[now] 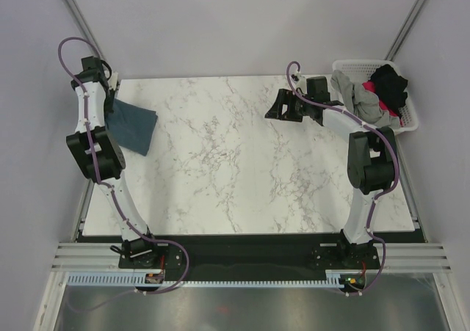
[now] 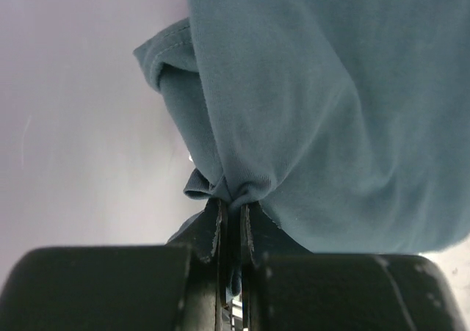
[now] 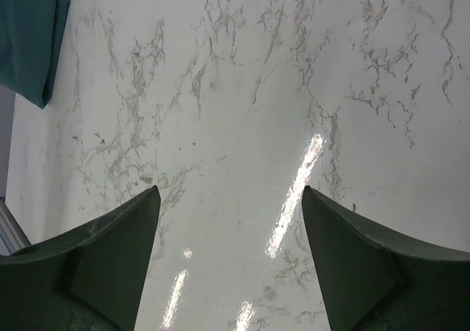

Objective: Fold and stack the t-shirts
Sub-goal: Neatly place the folded tshirt to the corner

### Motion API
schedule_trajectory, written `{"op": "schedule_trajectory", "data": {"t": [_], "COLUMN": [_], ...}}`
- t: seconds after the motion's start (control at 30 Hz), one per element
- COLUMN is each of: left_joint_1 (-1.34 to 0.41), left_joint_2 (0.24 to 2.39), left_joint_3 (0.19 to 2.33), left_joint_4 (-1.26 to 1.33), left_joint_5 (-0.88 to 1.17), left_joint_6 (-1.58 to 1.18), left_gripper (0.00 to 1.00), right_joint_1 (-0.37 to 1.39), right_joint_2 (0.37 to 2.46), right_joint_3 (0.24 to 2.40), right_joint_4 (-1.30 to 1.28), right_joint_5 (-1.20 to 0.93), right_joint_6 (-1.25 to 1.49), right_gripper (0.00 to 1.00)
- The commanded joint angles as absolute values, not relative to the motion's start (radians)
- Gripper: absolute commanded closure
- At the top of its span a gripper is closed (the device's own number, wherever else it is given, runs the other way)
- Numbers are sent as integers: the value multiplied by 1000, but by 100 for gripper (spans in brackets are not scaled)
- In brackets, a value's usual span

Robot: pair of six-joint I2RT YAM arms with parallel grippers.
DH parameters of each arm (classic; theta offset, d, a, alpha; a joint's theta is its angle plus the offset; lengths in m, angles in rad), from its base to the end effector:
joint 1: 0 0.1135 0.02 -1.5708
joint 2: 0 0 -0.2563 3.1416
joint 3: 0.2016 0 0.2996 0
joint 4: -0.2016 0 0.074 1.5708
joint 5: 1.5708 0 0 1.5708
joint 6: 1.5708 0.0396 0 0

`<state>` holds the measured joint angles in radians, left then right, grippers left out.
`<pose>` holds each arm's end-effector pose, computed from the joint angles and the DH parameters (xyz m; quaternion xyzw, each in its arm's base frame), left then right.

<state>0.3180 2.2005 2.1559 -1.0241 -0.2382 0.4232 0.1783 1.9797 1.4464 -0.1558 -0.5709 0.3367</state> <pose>0.4919 0.1718 0.2689 0.0211 0.9620 0.1966 0.1882 0.4765 0.1076 0.1829 -0.0511 0.8746 0.3505 0.3311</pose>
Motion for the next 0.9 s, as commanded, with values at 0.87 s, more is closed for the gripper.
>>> {"op": "schedule_trajectory", "data": {"t": [0.87], "left_joint_1": [351], "left_joint_2": [2283], "left_joint_3": [2069], "left_joint_4": [-873], "left_joint_5": [-446], "left_joint_6": [405], "left_gripper": [86], "right_joint_1": [184], "right_joint_2": [1957], "right_joint_3": [1414], "right_joint_4": [-129], "right_joint_5": [-577], "right_joint_6": [311], "right_gripper": [14]}}
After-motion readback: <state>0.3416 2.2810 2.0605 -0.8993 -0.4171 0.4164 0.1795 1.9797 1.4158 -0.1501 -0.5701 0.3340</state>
